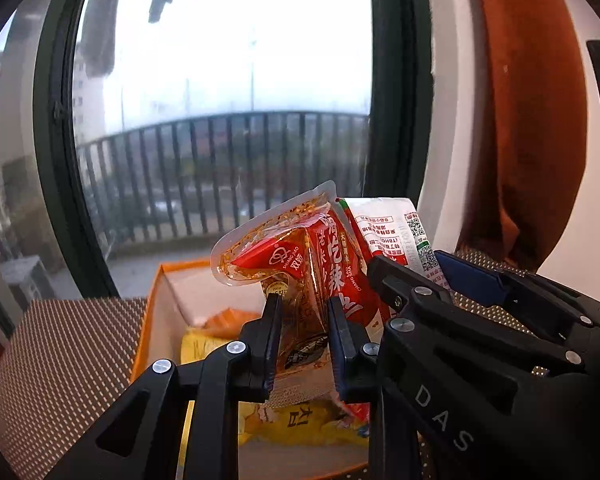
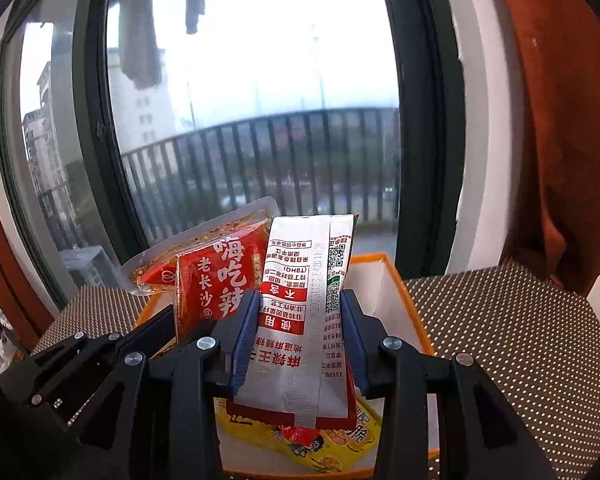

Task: Organize snacks
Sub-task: 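Lift both packets and carry them over the orange box, then open both tools to drop the packets into the box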

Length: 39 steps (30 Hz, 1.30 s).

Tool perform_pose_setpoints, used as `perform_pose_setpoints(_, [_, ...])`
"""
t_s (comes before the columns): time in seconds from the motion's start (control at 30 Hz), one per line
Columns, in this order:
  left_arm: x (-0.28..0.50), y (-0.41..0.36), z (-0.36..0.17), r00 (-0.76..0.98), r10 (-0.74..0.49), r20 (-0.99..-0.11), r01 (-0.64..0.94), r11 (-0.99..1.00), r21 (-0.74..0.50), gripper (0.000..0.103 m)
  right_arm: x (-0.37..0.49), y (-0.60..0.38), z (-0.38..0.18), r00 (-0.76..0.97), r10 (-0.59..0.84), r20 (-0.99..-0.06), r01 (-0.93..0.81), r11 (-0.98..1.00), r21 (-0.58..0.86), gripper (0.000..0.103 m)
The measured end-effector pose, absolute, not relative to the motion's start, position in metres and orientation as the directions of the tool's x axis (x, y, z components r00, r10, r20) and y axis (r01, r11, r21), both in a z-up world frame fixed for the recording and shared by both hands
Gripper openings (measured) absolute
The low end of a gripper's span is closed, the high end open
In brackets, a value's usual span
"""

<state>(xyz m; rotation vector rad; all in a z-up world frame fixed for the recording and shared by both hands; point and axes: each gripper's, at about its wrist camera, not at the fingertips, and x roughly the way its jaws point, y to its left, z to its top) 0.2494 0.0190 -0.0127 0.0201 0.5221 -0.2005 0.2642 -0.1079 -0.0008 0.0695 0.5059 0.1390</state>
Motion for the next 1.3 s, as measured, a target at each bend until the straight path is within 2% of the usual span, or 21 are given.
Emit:
perform_pose_setpoints(0.07, [0.255, 0.022, -0.021, 0.832, -0.183, -0.523, 0.189, 0.981, -0.043, 0.021, 0.272, -0.104, -0.008, 0.853, 0.154, -0.500, -0.119, 0.988, 0.101, 0.044])
perform_pose_setpoints(0.17, [0.266, 0.020, -0.031, 0.794, -0.180, -0.581, 0.206, 0.978, -0.022, 0.028, 0.278, -0.099, -0.021, 0.835, 0.151, -0.529, -0.114, 0.988, 0.102, 0.044])
perform_pose_setpoints(0.23, [0.269, 0.019, -0.035, 0.780, -0.161, -0.605, 0.211, 0.977, 0.012, 0.040, 0.282, -0.096, -0.028, 0.820, 0.155, -0.551, -0.111, 0.987, 0.113, 0.044])
perform_pose_setpoints(0.27, [0.269, 0.019, -0.035, 0.776, -0.155, -0.612, 0.213, 0.977, 0.022, 0.042, 0.284, -0.095, -0.031, 0.811, 0.163, -0.562, -0.109, 0.986, 0.128, 0.044])
perform_pose_setpoints(0.3, [0.269, 0.018, -0.035, 0.772, -0.149, -0.618, 0.217, 0.975, 0.036, 0.051, 0.284, -0.095, -0.033, 0.807, 0.166, -0.567, -0.106, 0.985, 0.137, 0.044])
perform_pose_setpoints(0.33, [0.268, 0.015, -0.034, 0.769, -0.147, -0.622, 0.222, 0.974, 0.045, 0.065, 0.282, -0.092, -0.033, 0.806, 0.166, -0.568, -0.104, 0.985, 0.139, 0.044])
perform_pose_setpoints(0.4, [0.265, 0.016, -0.032, 0.778, -0.128, -0.615, 0.218, 0.973, 0.073, 0.072, 0.280, -0.088, -0.031, 0.807, 0.162, -0.568, -0.100, 0.985, 0.139, 0.043])
perform_pose_setpoints(0.77, [0.247, 0.053, -0.012, 0.828, -0.036, -0.560, 0.122, 0.985, 0.118, 0.084, 0.281, -0.058, -0.015, 0.827, 0.202, -0.524, -0.145, 0.978, 0.147, 0.043])
perform_pose_setpoints(1.17, [0.271, 0.072, -0.028, 0.764, -0.011, -0.645, 0.118, 0.985, 0.124, 0.084, 0.302, -0.037, -0.037, 0.764, 0.233, -0.601, -0.129, 0.969, 0.211, 0.047])
perform_pose_setpoints(1.3, [0.270, 0.067, -0.027, 0.763, -0.037, -0.645, 0.147, 0.982, 0.116, 0.084, 0.299, -0.040, -0.036, 0.759, 0.225, -0.611, -0.121, 0.971, 0.207, 0.063])
